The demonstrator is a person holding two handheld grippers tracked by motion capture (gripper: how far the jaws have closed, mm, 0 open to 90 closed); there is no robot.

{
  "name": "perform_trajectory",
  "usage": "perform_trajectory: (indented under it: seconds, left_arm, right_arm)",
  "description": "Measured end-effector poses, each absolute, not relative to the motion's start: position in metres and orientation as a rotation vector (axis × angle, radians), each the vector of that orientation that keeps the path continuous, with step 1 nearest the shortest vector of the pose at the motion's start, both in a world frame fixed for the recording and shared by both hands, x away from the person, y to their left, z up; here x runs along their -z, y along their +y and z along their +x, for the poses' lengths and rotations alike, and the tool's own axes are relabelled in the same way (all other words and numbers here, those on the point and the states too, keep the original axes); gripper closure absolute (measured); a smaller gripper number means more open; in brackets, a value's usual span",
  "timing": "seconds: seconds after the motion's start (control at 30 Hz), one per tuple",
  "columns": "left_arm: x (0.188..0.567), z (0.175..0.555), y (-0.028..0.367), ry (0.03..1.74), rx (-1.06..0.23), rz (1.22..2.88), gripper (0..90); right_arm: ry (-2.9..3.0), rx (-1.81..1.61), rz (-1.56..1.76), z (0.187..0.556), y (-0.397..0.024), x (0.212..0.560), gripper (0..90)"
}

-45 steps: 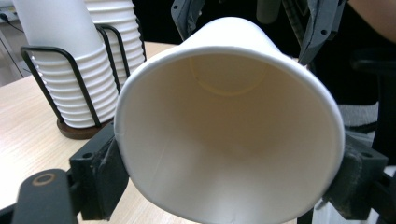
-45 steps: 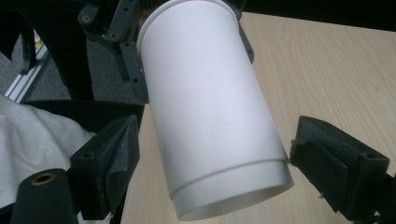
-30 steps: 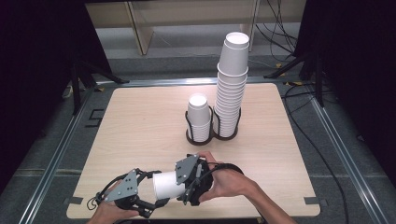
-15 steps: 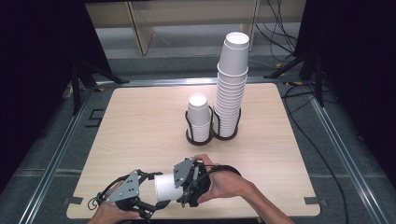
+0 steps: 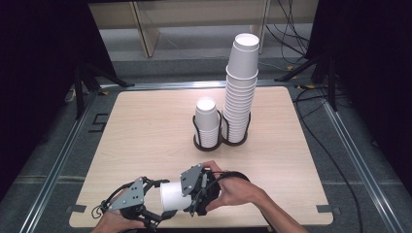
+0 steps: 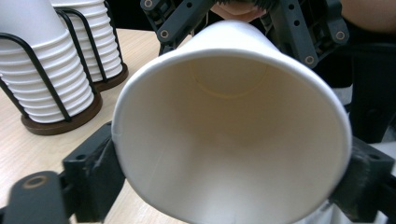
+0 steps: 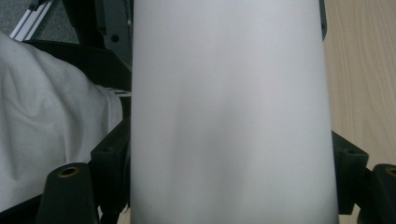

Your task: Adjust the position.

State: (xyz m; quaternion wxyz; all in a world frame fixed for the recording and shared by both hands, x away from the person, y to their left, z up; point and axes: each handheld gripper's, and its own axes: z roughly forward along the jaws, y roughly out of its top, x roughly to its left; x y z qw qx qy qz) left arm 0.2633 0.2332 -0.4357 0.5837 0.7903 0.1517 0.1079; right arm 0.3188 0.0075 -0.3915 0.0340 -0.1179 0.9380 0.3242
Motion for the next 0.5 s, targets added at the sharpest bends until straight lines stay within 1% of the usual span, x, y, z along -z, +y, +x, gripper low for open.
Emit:
perform_trajectory:
  seconds: [0.1, 0.17, 0.23, 0.27, 0.47, 0.5]
  left_arm:
    - [0.4345, 0.2635, 0.2357, 0.354, -0.260, 1.854, 10.3]
    - [0.4348, 0.2635, 0.2354, 0.357, -0.243, 1.821, 10.5]
    - [0.4335, 0.2635, 0.2370, 0.356, -0.245, 1.827, 10.6]
    - [0.4338, 0.2624, 0.2353, 0.374, -0.231, 1.798, 10.6]
    - [0.4323, 0.2632, 0.2393, 0.352, -0.238, 1.796, 11.0]
    - [0.4332, 0.2638, 0.2383, 0.342, -0.230, 1.769, 10.9]
  right_arm:
    - [2.887, -1.010, -0.359, 0.3194, 0.0055, 0.3905, 24.0]
    - [2.894, -1.022, -0.350, 0.3198, 0.0036, 0.3894, 24.1]
    - [2.899, -1.041, -0.342, 0.3201, 0.0016, 0.3880, 24.1]
    - [2.897, -1.039, -0.346, 0.3204, 0.0011, 0.3876, 24.2]
    - [2.900, -1.065, -0.350, 0.3236, -0.0018, 0.3875, 24.4]
    - [2.899, -1.080, -0.352, 0.3246, -0.0026, 0.3880, 24.4]
